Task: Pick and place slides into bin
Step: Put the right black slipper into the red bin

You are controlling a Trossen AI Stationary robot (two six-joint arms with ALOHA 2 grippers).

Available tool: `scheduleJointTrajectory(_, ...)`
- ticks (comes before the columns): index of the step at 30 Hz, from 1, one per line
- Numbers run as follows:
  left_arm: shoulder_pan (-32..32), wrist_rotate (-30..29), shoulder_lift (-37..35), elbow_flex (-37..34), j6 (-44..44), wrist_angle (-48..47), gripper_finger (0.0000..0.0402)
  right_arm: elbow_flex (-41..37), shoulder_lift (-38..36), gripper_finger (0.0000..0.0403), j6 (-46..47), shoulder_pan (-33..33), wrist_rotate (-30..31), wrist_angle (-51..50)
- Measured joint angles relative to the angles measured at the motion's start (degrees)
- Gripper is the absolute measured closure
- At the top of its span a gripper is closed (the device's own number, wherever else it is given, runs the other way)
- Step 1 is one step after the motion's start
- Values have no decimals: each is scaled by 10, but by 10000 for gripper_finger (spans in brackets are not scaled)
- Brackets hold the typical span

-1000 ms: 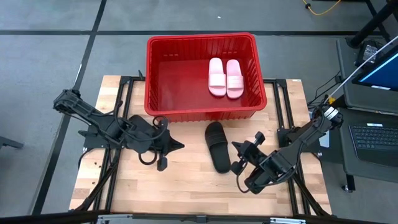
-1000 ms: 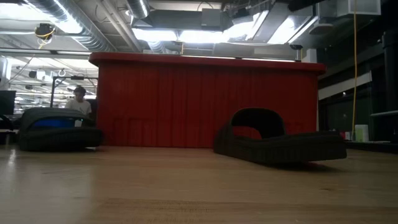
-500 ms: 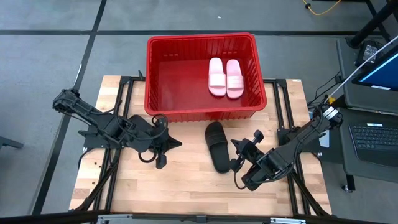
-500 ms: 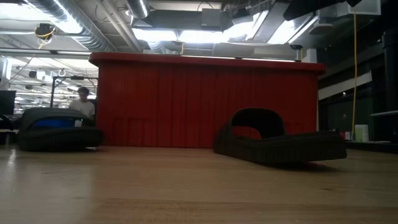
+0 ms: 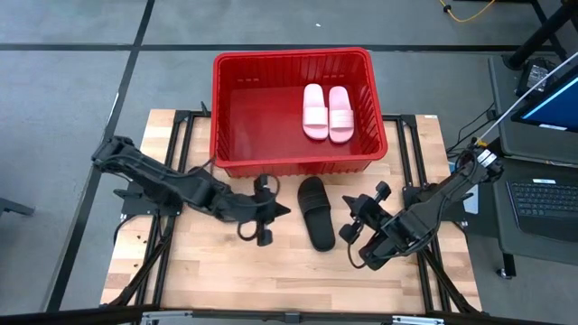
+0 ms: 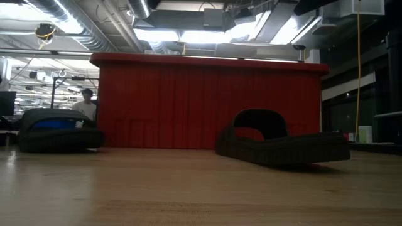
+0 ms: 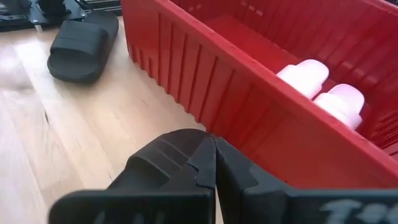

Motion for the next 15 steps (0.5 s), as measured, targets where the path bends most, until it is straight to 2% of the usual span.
scheduleJointTrajectory(5, 34, 87, 16, 0, 13, 17, 394, 0, -3, 398, -1, 0, 0, -28)
scheduleJointTrajectory(15, 76, 64, 21, 0, 20, 26, 392, 0, -3, 398, -2, 0, -1, -46)
